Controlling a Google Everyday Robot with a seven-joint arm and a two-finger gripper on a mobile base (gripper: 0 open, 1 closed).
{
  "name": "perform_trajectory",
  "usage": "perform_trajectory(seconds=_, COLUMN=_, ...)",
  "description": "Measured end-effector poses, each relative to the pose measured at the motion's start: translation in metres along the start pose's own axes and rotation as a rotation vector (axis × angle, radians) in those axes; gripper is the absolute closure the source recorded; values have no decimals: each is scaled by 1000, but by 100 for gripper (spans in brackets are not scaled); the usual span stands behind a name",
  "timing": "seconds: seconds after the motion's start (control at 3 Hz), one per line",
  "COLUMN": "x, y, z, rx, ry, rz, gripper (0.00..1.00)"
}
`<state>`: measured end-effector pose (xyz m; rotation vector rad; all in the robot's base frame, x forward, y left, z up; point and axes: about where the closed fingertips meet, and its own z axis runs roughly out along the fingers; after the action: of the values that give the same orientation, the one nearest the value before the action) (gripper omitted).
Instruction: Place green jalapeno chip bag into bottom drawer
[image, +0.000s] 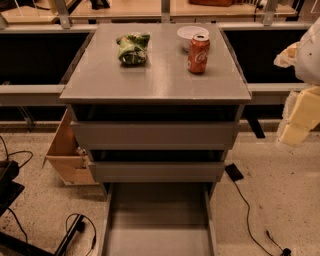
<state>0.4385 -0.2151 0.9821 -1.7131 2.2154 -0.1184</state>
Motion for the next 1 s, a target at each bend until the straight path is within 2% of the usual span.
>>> perform_trajectory(seconds=0.33, x=0, y=0, z=0, rx=0, ry=0, rz=0, gripper=0)
perform_trajectory(seconds=0.67, x=-16, y=-19, z=0, rx=49, ry=-57, rz=-14, gripper=0)
perform_trajectory(seconds=1.0, x=-71, y=-53, z=15, rx=83, ry=-226, rz=11, gripper=0)
